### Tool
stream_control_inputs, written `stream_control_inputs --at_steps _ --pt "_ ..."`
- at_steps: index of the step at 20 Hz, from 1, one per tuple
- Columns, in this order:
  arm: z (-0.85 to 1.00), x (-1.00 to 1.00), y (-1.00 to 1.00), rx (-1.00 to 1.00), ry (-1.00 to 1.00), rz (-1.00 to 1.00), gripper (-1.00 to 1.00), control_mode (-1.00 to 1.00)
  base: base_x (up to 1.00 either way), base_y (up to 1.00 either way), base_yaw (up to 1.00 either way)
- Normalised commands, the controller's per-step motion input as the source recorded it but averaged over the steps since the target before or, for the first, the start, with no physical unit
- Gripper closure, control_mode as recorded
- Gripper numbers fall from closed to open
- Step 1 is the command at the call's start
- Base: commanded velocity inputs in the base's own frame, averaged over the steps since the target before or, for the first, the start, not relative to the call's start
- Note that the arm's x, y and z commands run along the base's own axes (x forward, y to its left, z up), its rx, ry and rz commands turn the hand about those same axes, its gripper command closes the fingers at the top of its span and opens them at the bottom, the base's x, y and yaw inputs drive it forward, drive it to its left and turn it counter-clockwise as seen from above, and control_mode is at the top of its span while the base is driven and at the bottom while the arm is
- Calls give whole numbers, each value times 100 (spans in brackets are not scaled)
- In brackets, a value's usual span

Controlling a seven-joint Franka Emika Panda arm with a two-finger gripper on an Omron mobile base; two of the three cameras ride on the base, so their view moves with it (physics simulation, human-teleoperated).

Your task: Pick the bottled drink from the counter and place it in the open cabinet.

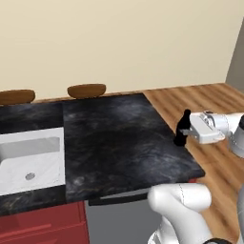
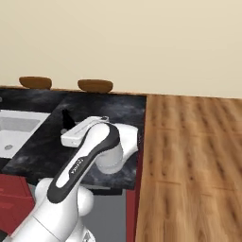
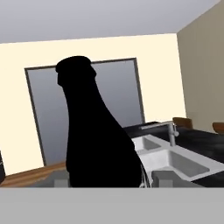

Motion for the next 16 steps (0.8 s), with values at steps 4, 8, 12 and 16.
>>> stream_control_inputs --at_steps 4,8,12,16 --pt "0 0 0 0 0 0 100 100 -36 -4 -43" --pt "0 0 0 0 0 0 100 100 -19 0 -48" --pt "0 0 0 0 0 0 100 100 -11 0 -54" --pt "0 0 0 0 0 0 100 100 -4 0 -58"
